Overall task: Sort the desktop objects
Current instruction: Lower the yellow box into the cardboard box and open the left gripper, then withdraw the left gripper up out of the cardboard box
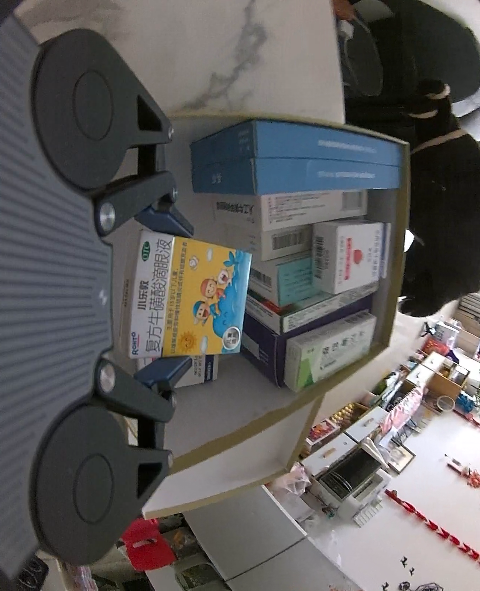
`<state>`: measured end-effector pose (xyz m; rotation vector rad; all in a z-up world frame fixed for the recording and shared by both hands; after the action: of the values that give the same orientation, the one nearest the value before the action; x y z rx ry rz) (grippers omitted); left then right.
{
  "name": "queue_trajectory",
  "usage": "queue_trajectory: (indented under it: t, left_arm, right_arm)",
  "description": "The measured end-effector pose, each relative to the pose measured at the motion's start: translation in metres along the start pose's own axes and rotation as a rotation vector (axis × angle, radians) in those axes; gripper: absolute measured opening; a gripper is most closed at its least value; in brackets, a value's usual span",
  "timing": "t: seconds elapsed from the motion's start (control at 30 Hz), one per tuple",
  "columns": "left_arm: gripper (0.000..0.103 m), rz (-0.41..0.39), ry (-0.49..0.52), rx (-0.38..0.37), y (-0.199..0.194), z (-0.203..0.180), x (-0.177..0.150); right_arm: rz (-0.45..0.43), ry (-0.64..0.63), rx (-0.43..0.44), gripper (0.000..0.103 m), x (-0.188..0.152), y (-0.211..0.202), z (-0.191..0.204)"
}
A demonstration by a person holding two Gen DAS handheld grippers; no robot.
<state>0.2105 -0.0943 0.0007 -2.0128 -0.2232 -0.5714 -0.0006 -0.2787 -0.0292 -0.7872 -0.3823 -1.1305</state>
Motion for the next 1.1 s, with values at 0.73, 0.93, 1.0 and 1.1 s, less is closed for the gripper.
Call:
queue_trajectory:
  t: [0.73,0.93,1.0,1.1]
  left_arm:
    - [0.068,0.091,-0.105,0.077,0.033,0.004,0.003]
    - [0.067,0.077,-0.138,0.09,0.035,0.004,0.002]
    - [0.069,0.067,-0.153,0.082,0.034,0.004,0.002]
    - [0.07,0.049,-0.17,0.082,0.033,0.004,0.001]
  right_arm:
    - [-0.033,0.057,-0.028,0.103,0.001,-0.003,-0.026]
    - [-0.046,0.058,-0.029,0.103,0.001,-0.011,-0.028]
    - [-0.053,0.055,-0.032,0.103,0.002,-0.014,-0.029]
    - [-0.056,0.055,-0.031,0.103,0.003,-0.015,-0.028]
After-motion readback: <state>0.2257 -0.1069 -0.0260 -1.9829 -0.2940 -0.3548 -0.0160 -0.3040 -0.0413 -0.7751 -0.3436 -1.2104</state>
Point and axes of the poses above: each gripper's, at about its wrist camera, not at the fingertips, and y roughly the way its jaws point, z to its left, x to its top, the point moved 2 cm from there along y, roughly the way its jaws point, and after that the axes turned 5 degrees about -y, right-handed, at the moved point
